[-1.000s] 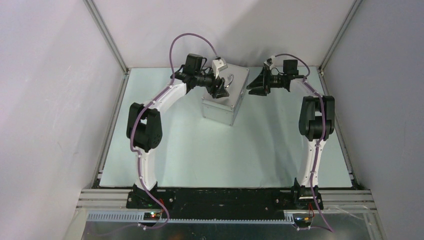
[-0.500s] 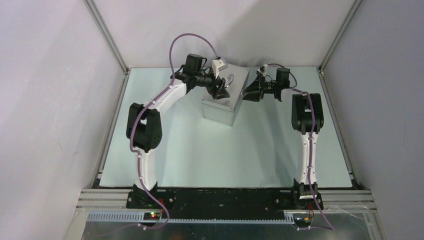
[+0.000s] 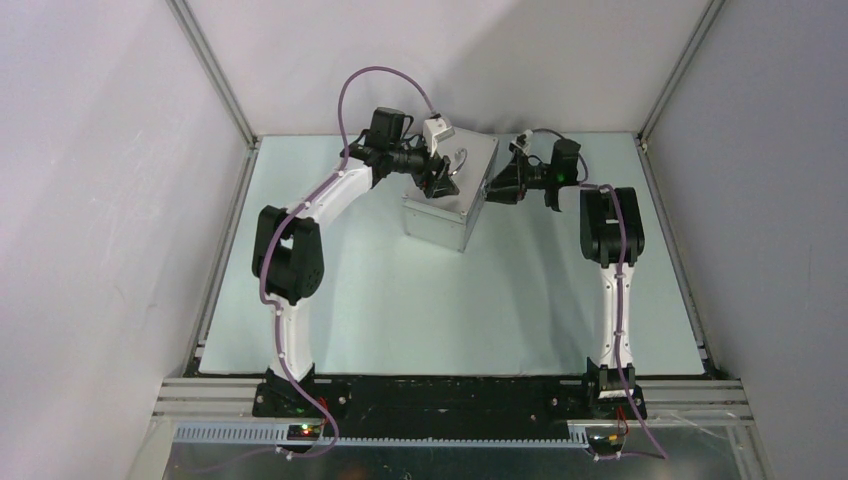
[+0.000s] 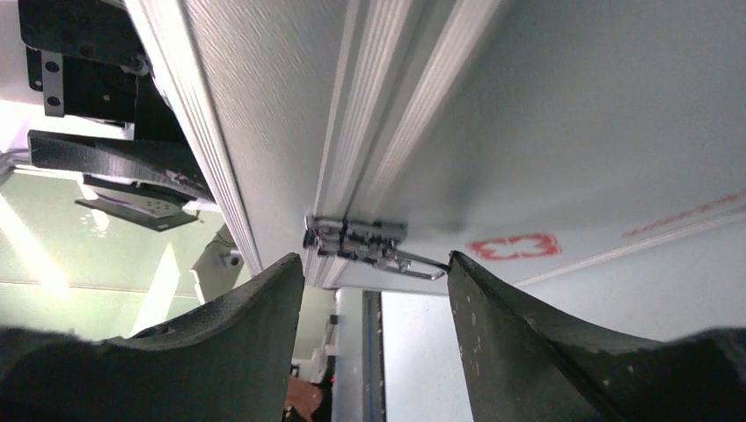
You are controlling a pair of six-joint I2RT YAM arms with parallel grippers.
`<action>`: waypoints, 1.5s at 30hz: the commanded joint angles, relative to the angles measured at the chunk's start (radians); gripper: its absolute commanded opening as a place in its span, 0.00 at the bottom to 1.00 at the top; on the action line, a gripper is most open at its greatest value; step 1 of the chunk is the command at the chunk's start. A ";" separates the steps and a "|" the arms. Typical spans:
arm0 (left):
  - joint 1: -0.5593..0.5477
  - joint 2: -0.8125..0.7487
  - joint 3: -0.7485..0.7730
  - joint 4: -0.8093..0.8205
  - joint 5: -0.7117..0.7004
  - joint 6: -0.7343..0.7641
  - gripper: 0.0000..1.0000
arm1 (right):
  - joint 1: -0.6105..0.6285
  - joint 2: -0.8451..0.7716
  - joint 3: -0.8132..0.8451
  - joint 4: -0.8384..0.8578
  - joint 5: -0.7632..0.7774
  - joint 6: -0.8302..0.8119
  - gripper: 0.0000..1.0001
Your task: Organize the medicine kit
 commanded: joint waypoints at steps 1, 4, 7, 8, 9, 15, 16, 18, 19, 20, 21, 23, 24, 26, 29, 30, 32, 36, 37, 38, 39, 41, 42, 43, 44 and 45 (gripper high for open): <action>0.006 0.059 -0.056 -0.184 -0.062 -0.022 0.84 | -0.001 -0.117 -0.060 0.135 -0.127 0.101 0.63; 0.005 0.058 -0.063 -0.183 -0.056 -0.018 0.84 | -0.010 -0.149 -0.093 0.153 -0.129 0.115 0.61; 0.004 0.056 -0.067 -0.182 -0.051 -0.018 0.84 | -0.012 -0.175 -0.097 0.148 -0.127 0.116 0.61; 0.005 0.058 -0.067 -0.181 -0.050 -0.018 0.84 | -0.011 -0.178 -0.096 0.145 -0.121 0.115 0.61; 0.005 0.058 -0.068 -0.180 -0.050 -0.017 0.84 | -0.011 -0.181 -0.094 0.143 -0.117 0.110 0.61; 0.005 0.059 -0.071 -0.176 -0.058 -0.017 0.84 | 0.016 -0.133 -0.021 0.110 -0.104 0.079 0.63; 0.005 0.058 -0.072 -0.175 -0.060 -0.018 0.84 | 0.020 -0.122 -0.012 0.092 -0.102 0.073 0.63; 0.006 0.056 -0.073 -0.176 -0.065 -0.020 0.83 | 0.023 -0.112 0.008 0.067 -0.099 0.059 0.63; 0.005 0.055 -0.074 -0.175 -0.067 -0.019 0.83 | 0.024 -0.111 0.011 0.063 -0.099 0.053 0.63; 0.005 0.055 -0.075 -0.175 -0.068 -0.020 0.83 | 0.022 -0.110 0.011 0.058 -0.097 0.051 0.63; 0.004 0.056 -0.075 -0.175 -0.070 -0.019 0.84 | 0.020 -0.109 0.008 0.055 -0.097 0.047 0.62; 0.005 0.059 -0.071 -0.174 -0.070 -0.019 0.83 | 0.016 -0.110 0.006 0.043 -0.095 0.037 0.62; 0.005 0.059 -0.071 -0.173 -0.070 -0.020 0.83 | 0.012 -0.109 0.005 0.030 -0.093 0.026 0.61; 0.006 0.061 -0.069 -0.176 -0.070 -0.020 0.83 | 0.008 -0.105 0.004 0.014 -0.095 0.014 0.61; 0.005 0.061 -0.068 -0.175 -0.071 -0.020 0.84 | -0.005 -0.104 -0.012 0.027 -0.099 0.014 0.60; 0.005 0.060 -0.068 -0.175 -0.072 -0.019 0.84 | -0.010 -0.106 -0.017 0.037 -0.099 0.012 0.60; 0.006 0.059 -0.072 -0.175 -0.076 -0.021 0.83 | -0.025 -0.112 -0.030 0.038 -0.089 -0.008 0.60; 0.005 0.058 -0.077 -0.176 -0.098 -0.030 0.84 | -0.046 -0.121 -0.037 -0.075 -0.027 -0.119 0.61; 0.006 0.057 -0.080 -0.175 -0.101 -0.032 0.84 | -0.046 -0.119 -0.027 -0.126 0.001 -0.139 0.61; 0.005 0.056 -0.081 -0.176 -0.106 -0.033 0.84 | -0.045 -0.120 -0.011 -0.167 0.024 -0.200 0.61; 0.005 0.053 -0.082 -0.175 -0.109 -0.035 0.84 | -0.047 -0.128 0.001 -0.301 0.085 -0.247 0.61; 0.006 0.048 -0.082 -0.182 -0.119 -0.035 0.84 | -0.045 -0.138 0.065 -0.590 0.202 -0.449 0.63; 0.005 0.044 -0.082 -0.185 -0.124 -0.033 0.84 | -0.040 -0.137 0.117 -0.675 0.224 -0.590 0.65; 0.006 0.043 -0.081 -0.192 -0.125 -0.030 0.84 | -0.037 -0.132 0.137 -0.796 0.239 -0.645 0.66; 0.005 0.043 -0.081 -0.196 -0.128 -0.027 0.84 | -0.032 -0.132 0.146 -0.822 0.242 -0.719 0.67; 0.005 0.042 -0.079 -0.200 -0.128 -0.025 0.84 | -0.032 -0.138 0.135 -0.805 0.242 -0.725 0.68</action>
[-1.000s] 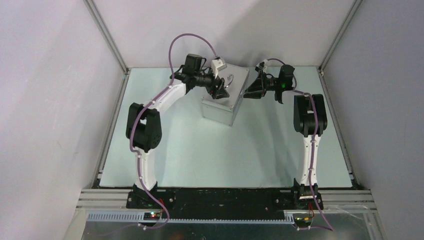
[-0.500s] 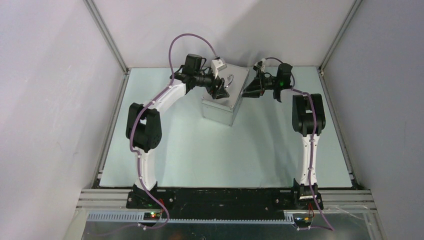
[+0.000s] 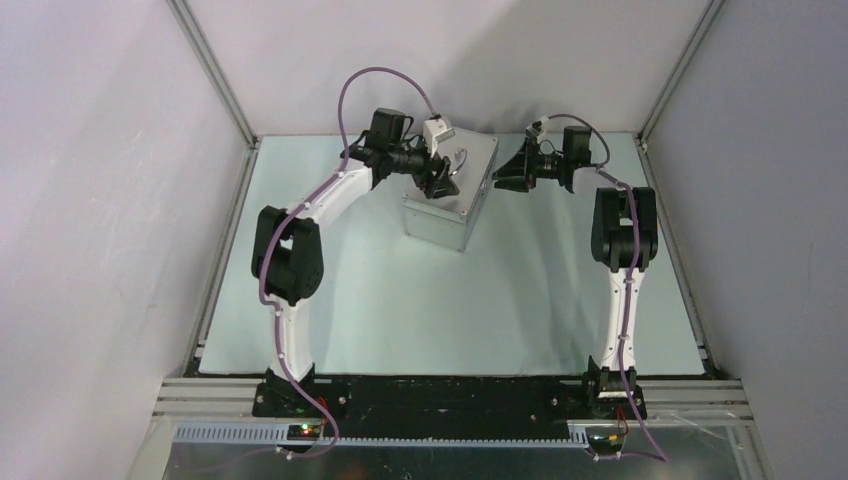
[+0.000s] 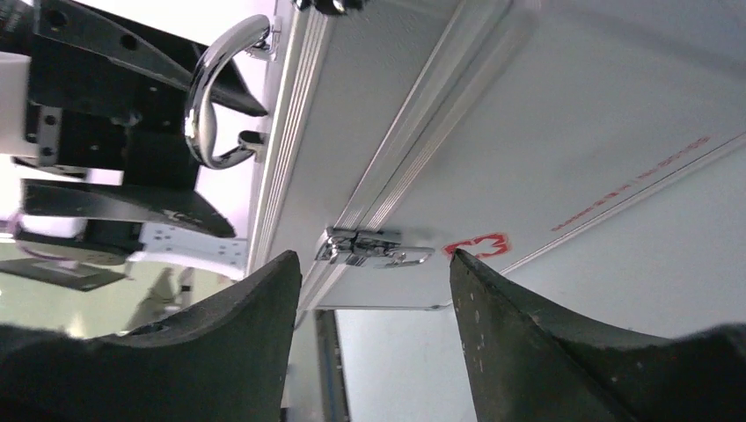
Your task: Organize the medicine kit
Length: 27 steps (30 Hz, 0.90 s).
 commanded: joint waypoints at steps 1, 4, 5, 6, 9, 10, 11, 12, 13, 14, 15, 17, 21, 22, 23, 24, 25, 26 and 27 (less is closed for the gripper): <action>0.005 0.050 -0.064 -0.216 -0.119 -0.027 0.85 | 0.016 -0.038 0.037 -0.269 0.105 -0.316 0.69; 0.004 0.048 -0.064 -0.219 -0.119 -0.026 0.84 | 0.013 -0.033 -0.037 -0.002 0.067 -0.139 0.70; 0.005 0.047 -0.065 -0.219 -0.119 -0.026 0.84 | 0.016 -0.028 -0.064 0.040 0.043 -0.110 0.71; 0.005 0.046 -0.065 -0.219 -0.118 -0.026 0.84 | 0.020 -0.025 -0.075 0.128 0.028 -0.064 0.71; 0.005 0.042 -0.066 -0.220 -0.117 -0.022 0.84 | 0.039 0.003 -0.104 0.332 -0.051 0.051 0.71; 0.005 0.042 -0.067 -0.220 -0.115 -0.022 0.84 | 0.044 0.011 -0.105 0.397 -0.070 0.154 0.71; 0.006 0.041 -0.069 -0.219 -0.115 -0.020 0.85 | 0.052 0.035 -0.100 0.533 -0.106 0.205 0.72; 0.004 0.041 -0.071 -0.219 -0.114 -0.021 0.84 | 0.055 0.046 -0.094 0.585 -0.120 0.296 0.72; 0.003 0.040 -0.072 -0.219 -0.114 -0.021 0.84 | 0.062 0.059 -0.083 0.645 -0.144 0.322 0.72; 0.004 0.040 -0.074 -0.219 -0.113 -0.021 0.84 | 0.068 0.062 -0.075 0.668 -0.154 0.355 0.72; 0.003 0.040 -0.074 -0.219 -0.113 -0.019 0.84 | 0.072 0.067 -0.074 0.714 -0.168 0.385 0.73; 0.003 0.038 -0.074 -0.220 -0.114 -0.015 0.84 | 0.083 0.068 -0.072 0.762 -0.187 0.415 0.73; 0.000 0.041 -0.070 -0.219 -0.117 -0.012 0.84 | 0.095 0.065 -0.069 0.805 -0.211 0.439 0.74; -0.002 0.041 -0.069 -0.219 -0.117 -0.011 0.84 | 0.096 0.062 -0.068 0.814 -0.214 0.447 0.73; -0.002 0.042 -0.067 -0.219 -0.116 -0.009 0.84 | 0.094 0.058 -0.070 0.826 -0.219 0.461 0.72; -0.003 0.043 -0.067 -0.219 -0.115 -0.006 0.84 | 0.088 0.046 -0.079 0.829 -0.219 0.463 0.71; -0.004 0.045 -0.066 -0.220 -0.114 -0.004 0.84 | 0.085 0.038 -0.085 0.830 -0.218 0.469 0.71; -0.004 0.048 -0.065 -0.219 -0.114 -0.002 0.84 | 0.076 0.023 -0.098 0.831 -0.216 0.470 0.70; -0.007 0.048 -0.064 -0.219 -0.113 0.000 0.84 | 0.073 0.015 -0.105 0.830 -0.214 0.475 0.70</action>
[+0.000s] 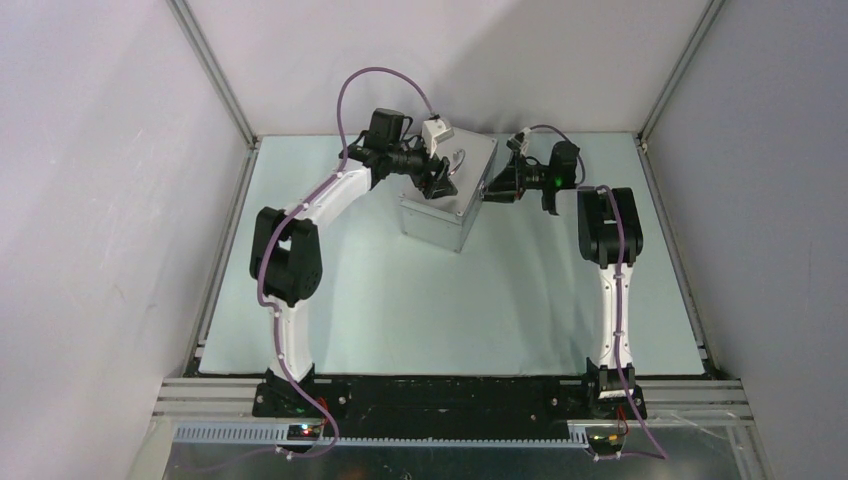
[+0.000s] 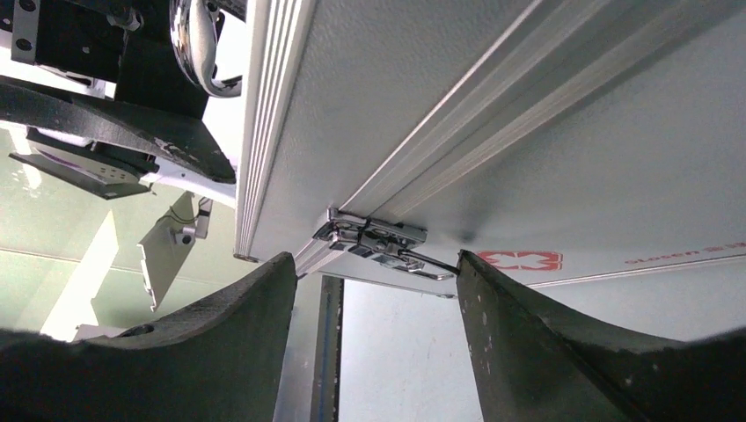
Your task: Organize the medicine kit
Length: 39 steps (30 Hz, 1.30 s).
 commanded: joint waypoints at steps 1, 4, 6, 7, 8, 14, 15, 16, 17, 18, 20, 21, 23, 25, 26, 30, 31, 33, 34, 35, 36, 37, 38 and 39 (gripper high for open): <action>-0.004 0.063 -0.056 -0.209 -0.088 -0.004 0.84 | -0.003 -0.089 -0.008 0.123 -0.072 0.074 0.69; -0.005 0.066 -0.056 -0.207 -0.079 0.001 0.84 | -0.016 -0.114 -0.030 0.122 -0.073 0.085 0.67; -0.005 0.067 -0.056 -0.207 -0.075 0.002 0.84 | -0.015 -0.128 -0.032 0.122 -0.076 0.087 0.66; -0.005 0.068 -0.056 -0.207 -0.073 0.002 0.84 | -0.013 -0.131 -0.030 0.122 -0.075 0.087 0.66; -0.005 0.068 -0.057 -0.207 -0.071 0.001 0.84 | -0.008 -0.130 -0.027 0.122 -0.074 0.087 0.66; -0.002 0.067 -0.061 -0.203 -0.072 -0.003 0.84 | 0.015 -0.113 0.006 0.123 -0.072 0.087 0.65; -0.002 0.068 -0.061 -0.202 -0.071 -0.005 0.84 | 0.017 -0.110 0.010 0.121 -0.071 0.085 0.65; -0.002 0.069 -0.060 -0.202 -0.071 -0.005 0.84 | 0.021 -0.102 0.019 0.120 -0.069 0.085 0.65; -0.001 0.069 -0.059 -0.201 -0.071 -0.005 0.84 | 0.024 -0.099 0.023 0.119 -0.068 0.085 0.65; -0.001 0.070 -0.058 -0.200 -0.072 -0.004 0.84 | 0.025 -0.091 0.032 0.112 -0.066 0.084 0.65; -0.002 0.071 -0.058 -0.200 -0.073 -0.004 0.84 | 0.027 -0.083 0.045 0.098 -0.065 0.076 0.65; -0.001 0.071 -0.059 -0.199 -0.074 -0.004 0.84 | 0.027 -0.082 0.050 0.095 -0.064 0.073 0.65; 0.000 0.071 -0.057 -0.201 -0.074 -0.005 0.84 | 0.026 -0.085 0.055 0.089 -0.062 0.073 0.65; 0.001 0.074 -0.056 -0.200 -0.073 -0.007 0.84 | 0.025 -0.097 0.055 0.081 -0.057 0.077 0.65; 0.001 0.073 -0.056 -0.200 -0.071 -0.006 0.84 | 0.024 -0.102 0.054 0.074 -0.054 0.076 0.65; 0.001 0.078 -0.054 -0.196 -0.062 -0.007 0.84 | 0.022 -0.131 0.047 0.043 -0.050 0.061 0.63; 0.002 0.080 -0.054 -0.195 -0.061 -0.007 0.84 | 0.021 -0.142 0.047 0.026 -0.049 0.052 0.61; 0.003 0.080 -0.056 -0.191 -0.057 -0.007 0.84 | 0.018 -0.156 0.048 -0.075 -0.035 0.010 0.53; 0.003 0.080 -0.057 -0.190 -0.055 -0.007 0.84 | 0.016 -0.163 0.050 -0.127 -0.029 -0.047 0.51; 0.003 0.080 -0.057 -0.188 -0.055 -0.008 0.84 | 0.015 -0.176 0.056 -0.215 -0.010 -0.076 0.49; 0.002 0.081 -0.059 -0.188 -0.053 -0.009 0.84 | 0.012 -0.182 0.058 -0.252 0.000 -0.117 0.48; 0.003 0.082 -0.060 -0.186 -0.053 -0.009 0.84 | 0.011 -0.195 0.059 -0.325 0.021 -0.140 0.49; 0.002 0.082 -0.061 -0.185 -0.052 -0.009 0.84 | 0.008 -0.199 0.066 -0.360 0.030 -0.185 0.49; 0.003 0.081 -0.062 -0.181 -0.051 -0.010 0.84 | 0.008 -0.206 0.070 -0.415 0.043 -0.203 0.49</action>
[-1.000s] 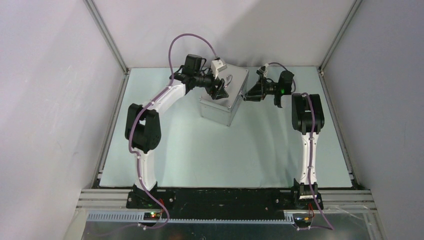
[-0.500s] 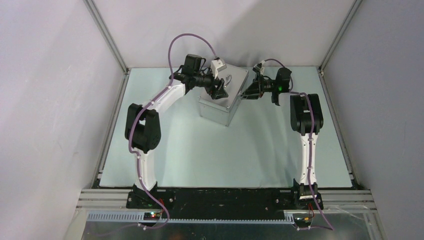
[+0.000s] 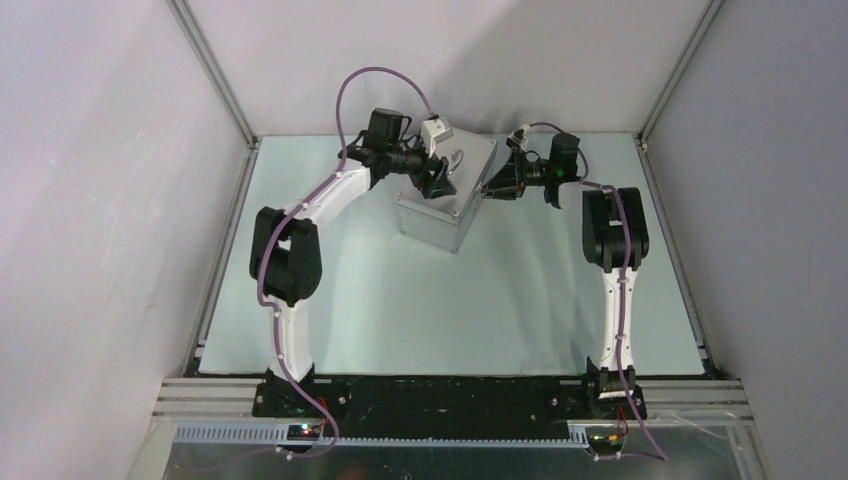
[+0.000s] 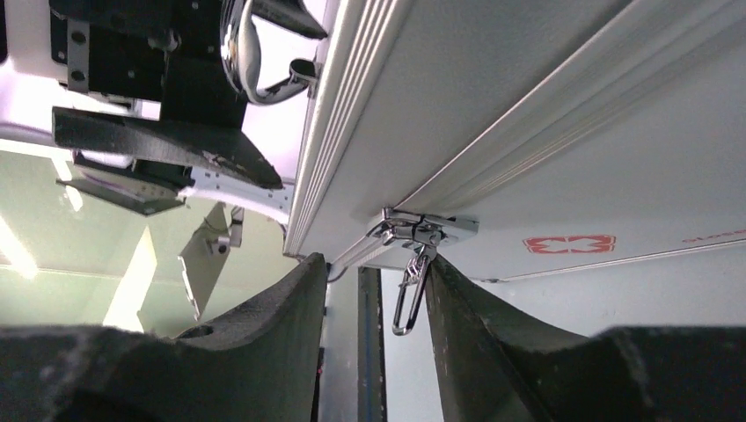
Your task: Organize the medicine kit
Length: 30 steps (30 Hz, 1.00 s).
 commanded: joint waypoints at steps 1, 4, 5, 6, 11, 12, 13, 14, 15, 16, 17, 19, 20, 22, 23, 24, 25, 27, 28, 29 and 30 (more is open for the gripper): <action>0.002 0.081 -0.062 -0.178 -0.053 -0.025 0.84 | 0.006 -0.138 0.081 -0.216 0.059 -0.178 0.49; 0.002 0.082 -0.063 -0.172 -0.049 -0.027 0.84 | 0.007 -0.145 0.099 -0.261 0.071 -0.190 0.51; 0.003 0.083 -0.064 -0.172 -0.049 -0.026 0.84 | 0.010 -0.148 0.105 -0.266 0.071 -0.192 0.50; 0.003 0.083 -0.064 -0.170 -0.049 -0.027 0.84 | 0.012 -0.151 0.109 -0.287 0.073 -0.210 0.50; 0.002 0.084 -0.068 -0.165 -0.044 -0.029 0.84 | 0.017 -0.209 0.115 -0.432 0.121 -0.348 0.53; 0.001 0.084 -0.068 -0.164 -0.046 -0.032 0.84 | 0.017 -0.215 0.119 -0.509 0.147 -0.408 0.54; 0.001 0.085 -0.070 -0.160 -0.046 -0.033 0.84 | 0.019 -0.224 0.134 -0.547 0.160 -0.437 0.55; 0.001 0.086 -0.070 -0.158 -0.047 -0.035 0.84 | 0.019 -0.226 0.144 -0.638 0.189 -0.496 0.55; 0.000 0.086 -0.071 -0.155 -0.047 -0.036 0.84 | 0.019 -0.230 0.164 -0.683 0.226 -0.525 0.54; -0.001 0.087 -0.072 -0.153 -0.047 -0.038 0.84 | 0.019 -0.233 0.173 -0.764 0.243 -0.574 0.54; -0.001 0.087 -0.073 -0.149 -0.046 -0.039 0.84 | 0.019 -0.239 0.181 -0.790 0.272 -0.591 0.53; -0.002 0.087 -0.074 -0.147 -0.046 -0.041 0.84 | 0.020 -0.251 0.189 -0.868 0.313 -0.626 0.51; -0.002 0.087 -0.074 -0.146 -0.046 -0.040 0.84 | 0.021 -0.253 0.198 -0.892 0.327 -0.654 0.51; -0.001 0.087 -0.075 -0.144 -0.045 -0.040 0.84 | 0.022 -0.266 0.204 -0.943 0.362 -0.685 0.50; -0.001 0.087 -0.075 -0.144 -0.045 -0.041 0.84 | 0.021 -0.270 0.206 -0.968 0.379 -0.694 0.49; -0.002 0.087 -0.075 -0.143 -0.045 -0.040 0.84 | 0.022 -0.277 0.208 -0.979 0.384 -0.708 0.49; -0.001 0.088 -0.075 -0.143 -0.044 -0.041 0.84 | 0.022 -0.281 0.208 -0.991 0.386 -0.716 0.49; 0.001 0.087 -0.076 -0.141 -0.044 -0.041 0.84 | 0.022 -0.289 0.207 -1.000 0.384 -0.725 0.49; 0.000 0.089 -0.075 -0.140 -0.043 -0.043 0.84 | 0.021 -0.292 0.207 -1.003 0.384 -0.726 0.49; 0.000 0.090 -0.075 -0.140 -0.042 -0.043 0.84 | 0.021 -0.294 0.208 -1.010 0.386 -0.729 0.49; 0.000 0.090 -0.075 -0.139 -0.042 -0.044 0.84 | 0.021 -0.293 0.212 -1.016 0.387 -0.731 0.49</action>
